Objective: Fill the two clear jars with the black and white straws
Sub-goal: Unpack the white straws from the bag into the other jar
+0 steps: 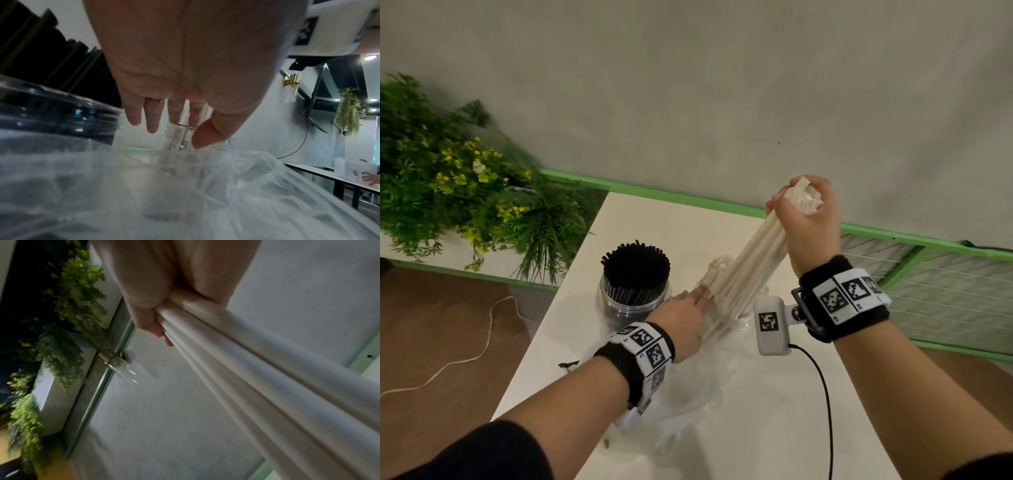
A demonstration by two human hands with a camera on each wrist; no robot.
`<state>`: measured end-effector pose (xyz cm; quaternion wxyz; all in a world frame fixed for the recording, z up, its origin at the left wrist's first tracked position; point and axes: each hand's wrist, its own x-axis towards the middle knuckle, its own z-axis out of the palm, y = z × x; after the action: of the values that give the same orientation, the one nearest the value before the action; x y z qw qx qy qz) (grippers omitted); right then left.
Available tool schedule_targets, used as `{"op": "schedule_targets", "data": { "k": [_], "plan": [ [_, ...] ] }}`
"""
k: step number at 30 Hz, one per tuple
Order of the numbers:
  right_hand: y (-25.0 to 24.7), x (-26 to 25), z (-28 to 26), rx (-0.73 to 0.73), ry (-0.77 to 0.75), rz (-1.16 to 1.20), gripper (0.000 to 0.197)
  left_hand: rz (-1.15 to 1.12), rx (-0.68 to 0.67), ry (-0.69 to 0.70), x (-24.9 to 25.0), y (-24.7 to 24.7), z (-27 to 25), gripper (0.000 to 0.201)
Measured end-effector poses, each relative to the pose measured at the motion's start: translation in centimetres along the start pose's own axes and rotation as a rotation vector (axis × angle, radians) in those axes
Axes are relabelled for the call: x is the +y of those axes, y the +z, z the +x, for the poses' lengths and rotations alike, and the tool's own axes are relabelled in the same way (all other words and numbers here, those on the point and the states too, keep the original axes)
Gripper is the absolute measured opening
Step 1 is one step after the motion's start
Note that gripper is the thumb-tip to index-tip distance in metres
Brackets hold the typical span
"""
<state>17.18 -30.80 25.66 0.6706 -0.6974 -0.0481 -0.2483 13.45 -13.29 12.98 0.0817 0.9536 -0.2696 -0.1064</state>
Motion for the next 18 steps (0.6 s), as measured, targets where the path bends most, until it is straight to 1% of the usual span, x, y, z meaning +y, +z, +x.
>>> {"op": "schedule_targets", "data": {
  "k": [4, 10, 14, 16, 18],
  "plan": [
    [1.4, 0.0, 0.2, -0.046, -0.038, -0.019, 0.025, 0.026, -0.06, 0.036, -0.7, -0.6, 0.2, 0.066],
    [2.3, 0.6, 0.1, -0.044, -0.065, -0.062, 0.026, 0.05, -0.12, 0.042, -0.9, -0.9, 0.4, 0.067],
    [2.0, 2.1, -1.4, -0.091, -0.081, -0.108, 0.029, -0.028, -0.151, 0.009, -1.0, -1.5, 0.3, 0.066],
    [1.6, 3.0, -1.9, -0.103, -0.06, -0.126, 0.028, -0.06, -0.143, 0.011, -1.1, -1.6, 0.1, 0.066],
    [1.0, 3.7, -2.2, -0.158, -0.024, -0.158, 0.028, -0.107, -0.134, 0.015, -1.2, -1.7, 0.1, 0.064]
  ]
}}
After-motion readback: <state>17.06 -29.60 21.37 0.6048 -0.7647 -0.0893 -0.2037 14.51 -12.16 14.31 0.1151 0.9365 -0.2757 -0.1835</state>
